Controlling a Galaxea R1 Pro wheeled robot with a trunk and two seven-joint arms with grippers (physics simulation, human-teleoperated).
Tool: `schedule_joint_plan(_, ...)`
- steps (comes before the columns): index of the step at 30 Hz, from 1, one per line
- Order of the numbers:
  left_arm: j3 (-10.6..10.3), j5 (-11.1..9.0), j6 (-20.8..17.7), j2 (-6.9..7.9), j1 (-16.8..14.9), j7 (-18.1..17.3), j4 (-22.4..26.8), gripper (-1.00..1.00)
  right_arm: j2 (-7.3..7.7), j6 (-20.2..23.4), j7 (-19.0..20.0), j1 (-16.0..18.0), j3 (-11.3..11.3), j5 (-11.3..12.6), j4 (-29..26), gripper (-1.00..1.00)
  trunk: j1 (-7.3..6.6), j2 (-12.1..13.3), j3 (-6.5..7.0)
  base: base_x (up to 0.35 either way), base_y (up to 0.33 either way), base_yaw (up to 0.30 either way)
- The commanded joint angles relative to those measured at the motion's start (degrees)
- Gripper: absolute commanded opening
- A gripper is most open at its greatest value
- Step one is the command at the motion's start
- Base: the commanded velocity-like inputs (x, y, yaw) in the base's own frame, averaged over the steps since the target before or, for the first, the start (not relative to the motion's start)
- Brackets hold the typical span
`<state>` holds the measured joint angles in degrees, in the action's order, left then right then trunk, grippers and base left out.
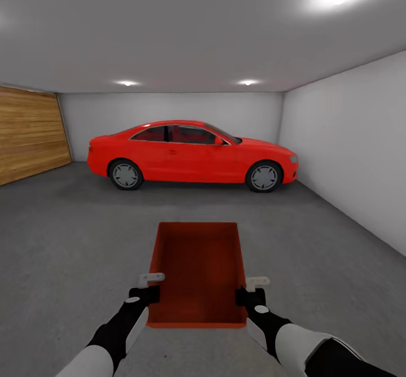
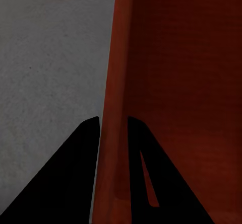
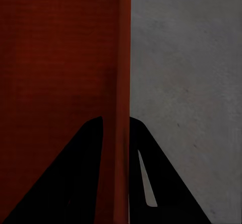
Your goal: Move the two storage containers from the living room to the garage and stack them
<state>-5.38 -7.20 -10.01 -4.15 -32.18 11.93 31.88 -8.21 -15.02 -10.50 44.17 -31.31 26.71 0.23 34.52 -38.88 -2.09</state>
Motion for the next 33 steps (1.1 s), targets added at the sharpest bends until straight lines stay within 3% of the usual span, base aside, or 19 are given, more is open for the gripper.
schedule_joint_plan(1, 0.5, 0.5, -0.4, 0.11, -0.1, 2.5, 0.2, -1.00, 0.21, -0.4, -0.3, 0.0, -0.1, 1.3, 0.1, -1.00, 0.05, -0.1, -0.10, 0.321, 0.000, 0.000)
schedule_joint_plan(33, 0.5, 0.5, -0.4, 0.11, -0.1, 2.5, 0.2, -1.00, 0.21, -0.4, -0.2, 0.0, -0.1, 1.3, 0.1, -1.00, 0.05, -0.1, -0.10, 0.321, 0.000, 0.000)
